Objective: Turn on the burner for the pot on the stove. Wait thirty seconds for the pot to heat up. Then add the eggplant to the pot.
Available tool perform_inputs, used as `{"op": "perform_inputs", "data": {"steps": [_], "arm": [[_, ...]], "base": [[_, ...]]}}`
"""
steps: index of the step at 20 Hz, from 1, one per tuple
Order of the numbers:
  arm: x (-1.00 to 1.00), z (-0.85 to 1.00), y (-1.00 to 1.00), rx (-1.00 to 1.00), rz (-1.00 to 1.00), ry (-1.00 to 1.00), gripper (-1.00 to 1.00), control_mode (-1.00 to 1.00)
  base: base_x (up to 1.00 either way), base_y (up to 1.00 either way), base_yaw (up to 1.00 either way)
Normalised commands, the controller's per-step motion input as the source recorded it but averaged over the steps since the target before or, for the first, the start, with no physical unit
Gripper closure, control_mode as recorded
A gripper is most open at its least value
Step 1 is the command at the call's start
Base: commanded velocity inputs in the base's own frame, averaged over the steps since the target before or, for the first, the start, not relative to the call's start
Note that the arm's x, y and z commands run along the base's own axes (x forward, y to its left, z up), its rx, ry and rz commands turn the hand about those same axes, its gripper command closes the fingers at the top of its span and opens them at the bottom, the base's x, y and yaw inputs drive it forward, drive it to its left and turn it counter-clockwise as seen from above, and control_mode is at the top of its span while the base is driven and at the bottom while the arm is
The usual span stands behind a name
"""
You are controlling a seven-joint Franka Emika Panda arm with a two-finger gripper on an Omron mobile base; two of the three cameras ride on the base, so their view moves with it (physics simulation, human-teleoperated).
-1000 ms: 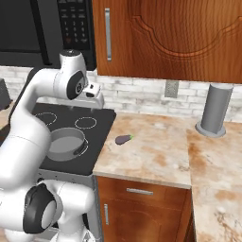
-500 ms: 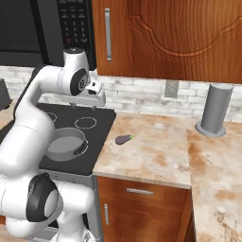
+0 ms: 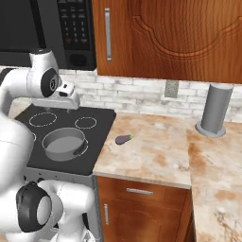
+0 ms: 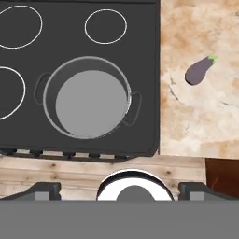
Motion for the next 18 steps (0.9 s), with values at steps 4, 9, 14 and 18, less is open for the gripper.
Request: {"op": "perform_inputs", "data": {"steps": [4, 9, 14, 18], "arm": [[-0.47, -0.14, 1.00, -0.07, 0.00, 0.00, -1.00, -1.00], [-0.49, -0.27, 0.90, -0.05, 0.00, -0.03, -1.00, -1.00], [-0.25, -0.26, 0.60, 0.00, 0.00, -0.08, -1.00, -1.00], [-0.13, -0.24, 0.36, 0.00, 0.00, -0.12, -1.00, -1.00]], "base": [[0.00, 0.00, 0.00], [0.00, 0.00, 0.00], [0.00, 0.00, 0.00], [0.00, 0.00, 0.00]]}}
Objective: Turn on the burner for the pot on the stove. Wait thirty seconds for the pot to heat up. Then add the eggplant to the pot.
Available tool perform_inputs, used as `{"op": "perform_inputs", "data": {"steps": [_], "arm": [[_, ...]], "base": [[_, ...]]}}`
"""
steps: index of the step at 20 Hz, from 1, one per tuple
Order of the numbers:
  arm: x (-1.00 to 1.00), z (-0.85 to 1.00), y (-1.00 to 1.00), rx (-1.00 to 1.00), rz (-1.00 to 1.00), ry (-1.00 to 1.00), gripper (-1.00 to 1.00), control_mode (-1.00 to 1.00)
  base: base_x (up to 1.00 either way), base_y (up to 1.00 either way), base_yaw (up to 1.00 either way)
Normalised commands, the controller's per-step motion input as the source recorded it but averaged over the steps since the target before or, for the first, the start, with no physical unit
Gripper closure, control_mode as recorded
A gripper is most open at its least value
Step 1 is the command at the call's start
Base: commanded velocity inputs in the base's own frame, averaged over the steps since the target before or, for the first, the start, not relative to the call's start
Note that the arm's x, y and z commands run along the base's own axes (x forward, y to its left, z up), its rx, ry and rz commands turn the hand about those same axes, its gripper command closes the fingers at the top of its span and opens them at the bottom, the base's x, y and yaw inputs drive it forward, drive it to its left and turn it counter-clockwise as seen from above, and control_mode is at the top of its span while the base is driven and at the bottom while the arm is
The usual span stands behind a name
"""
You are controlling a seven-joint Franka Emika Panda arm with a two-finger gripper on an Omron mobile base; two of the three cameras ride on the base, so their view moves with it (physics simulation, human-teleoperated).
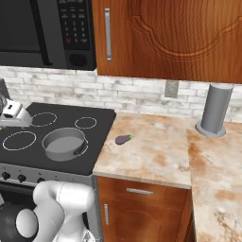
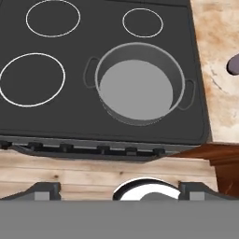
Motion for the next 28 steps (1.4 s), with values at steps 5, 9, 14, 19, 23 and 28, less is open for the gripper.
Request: {"op": "perform_inputs", "data": {"steps": [5, 9, 14, 19, 23, 28], "arm": [[-0.09, -0.31, 0.32, 0.00, 0.00, -0.13, -1.00, -1.00], [-0.13, -0.37, 0.34, 0.00, 0.00, -0.16, -1.00, -1.00], [-0.11, -0.31, 0.09, 0.00, -0.04, -0.15, -1.00, -1.00], [-0.13, -0.49, 0.00, 0.00, -0.14, -0.09, -1.00, -1.00], [-0.33, -0.64, 0.00, 0.00, -0.20, -0.01, -1.00, -1.00], [-0.36, -0.76, 0.00, 0.00, -0.19, -0.03, -1.00, -1.00]], "base": [[0.00, 0.00, 0.00], [0.00, 0.00, 0.00], [0.00, 0.00, 0.00], [0.00, 0.00, 0.00], [0.00, 0.00, 0.00], [0.00, 0.00, 0.00]]}}
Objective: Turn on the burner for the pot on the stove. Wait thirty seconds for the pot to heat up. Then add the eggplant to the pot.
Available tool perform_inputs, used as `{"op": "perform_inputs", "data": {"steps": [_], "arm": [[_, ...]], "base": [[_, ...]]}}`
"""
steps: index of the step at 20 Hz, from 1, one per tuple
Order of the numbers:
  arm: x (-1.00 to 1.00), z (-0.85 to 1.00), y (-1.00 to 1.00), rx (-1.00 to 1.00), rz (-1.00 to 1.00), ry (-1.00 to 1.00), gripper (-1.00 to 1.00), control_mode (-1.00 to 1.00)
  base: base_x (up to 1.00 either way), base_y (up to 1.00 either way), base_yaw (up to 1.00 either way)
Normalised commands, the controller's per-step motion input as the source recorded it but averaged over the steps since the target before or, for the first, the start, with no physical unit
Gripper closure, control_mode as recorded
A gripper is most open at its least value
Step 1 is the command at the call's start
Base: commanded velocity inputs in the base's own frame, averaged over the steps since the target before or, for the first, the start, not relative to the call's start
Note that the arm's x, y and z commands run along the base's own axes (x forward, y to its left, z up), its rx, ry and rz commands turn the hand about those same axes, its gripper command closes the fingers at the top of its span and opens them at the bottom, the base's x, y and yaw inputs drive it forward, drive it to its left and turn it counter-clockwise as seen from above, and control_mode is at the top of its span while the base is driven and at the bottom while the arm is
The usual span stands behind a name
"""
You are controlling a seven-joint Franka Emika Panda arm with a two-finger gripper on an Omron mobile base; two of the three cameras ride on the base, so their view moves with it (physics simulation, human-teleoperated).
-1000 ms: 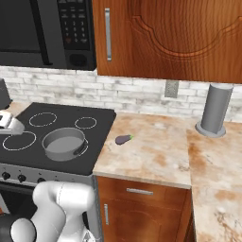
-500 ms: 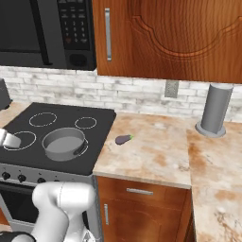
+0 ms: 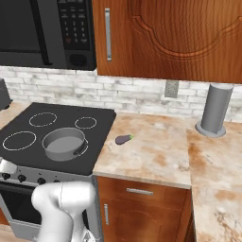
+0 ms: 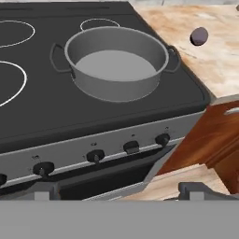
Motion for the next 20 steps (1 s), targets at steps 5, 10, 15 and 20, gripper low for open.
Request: {"op": "perform_inputs", "data": {"steps": [5, 10, 15, 20], "arm": [[-0.26, -0.73, 0.00, 0.00, -0.10, -0.09, -1.00, -1.00], [-0.02, -0.57, 0.00, 0.00, 0.00, -0.13, -1.00, -1.00], [0.00, -0.46, 0.00, 0.00, 0.00, -0.16, -1.00, -1.00], [0.05, -0.38, 0.00, 0.00, 0.00, -0.16, -1.00, -1.00]], "base": [[0.00, 0.00, 0.00], [0.00, 0.00, 0.00], [0.00, 0.00, 0.00], [0.00, 0.00, 0.00]]}}
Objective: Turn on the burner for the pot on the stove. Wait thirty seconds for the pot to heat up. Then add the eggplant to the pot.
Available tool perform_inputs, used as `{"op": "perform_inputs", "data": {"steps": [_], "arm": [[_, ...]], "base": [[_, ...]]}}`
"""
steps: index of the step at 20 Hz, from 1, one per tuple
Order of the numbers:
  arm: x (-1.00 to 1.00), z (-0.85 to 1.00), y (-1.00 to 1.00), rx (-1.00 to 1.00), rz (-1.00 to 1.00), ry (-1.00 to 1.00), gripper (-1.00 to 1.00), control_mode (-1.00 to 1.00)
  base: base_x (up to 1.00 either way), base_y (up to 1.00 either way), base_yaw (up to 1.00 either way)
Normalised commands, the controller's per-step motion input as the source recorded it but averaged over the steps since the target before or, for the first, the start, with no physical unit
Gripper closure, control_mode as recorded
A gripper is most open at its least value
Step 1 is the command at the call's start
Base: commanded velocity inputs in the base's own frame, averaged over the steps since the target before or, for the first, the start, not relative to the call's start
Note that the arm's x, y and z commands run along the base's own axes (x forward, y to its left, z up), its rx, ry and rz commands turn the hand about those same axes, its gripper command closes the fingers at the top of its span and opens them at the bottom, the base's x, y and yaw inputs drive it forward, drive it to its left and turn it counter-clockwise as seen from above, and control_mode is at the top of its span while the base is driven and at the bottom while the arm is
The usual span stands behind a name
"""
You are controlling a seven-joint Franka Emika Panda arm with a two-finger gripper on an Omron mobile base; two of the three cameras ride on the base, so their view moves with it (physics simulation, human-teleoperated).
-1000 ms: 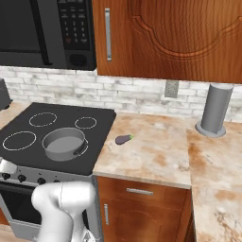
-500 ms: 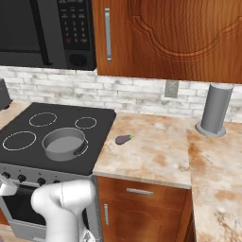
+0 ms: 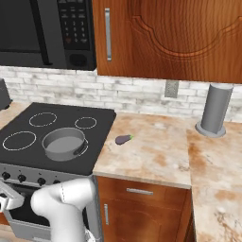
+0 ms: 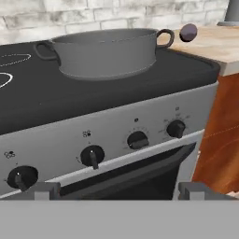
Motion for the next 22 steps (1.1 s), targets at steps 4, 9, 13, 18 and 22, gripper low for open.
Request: {"op": "perform_inputs", "data": {"steps": [4, 9, 13, 18, 22], "arm": [[0.17, -0.33, 0.00, 0.00, 0.00, -0.15, -1.00, -1.00], [0.30, -0.13, 0.02, 0.00, -0.01, -0.13, -1.00, -1.00], [0.27, -0.01, 0.10, 0.00, -0.02, -0.12, -1.00, -1.00], [0.20, -0.25, 0.06, 0.00, -0.01, -0.06, -1.00, -1.00], [0.13, -0.39, 0.03, 0.00, 0.00, -0.04, -1.00, -1.00]], "base": [[0.00, 0.00, 0.00], [0.00, 0.00, 0.00], [0.00, 0.00, 0.00], [0.00, 0.00, 0.00], [0.00, 0.00, 0.00]]}}
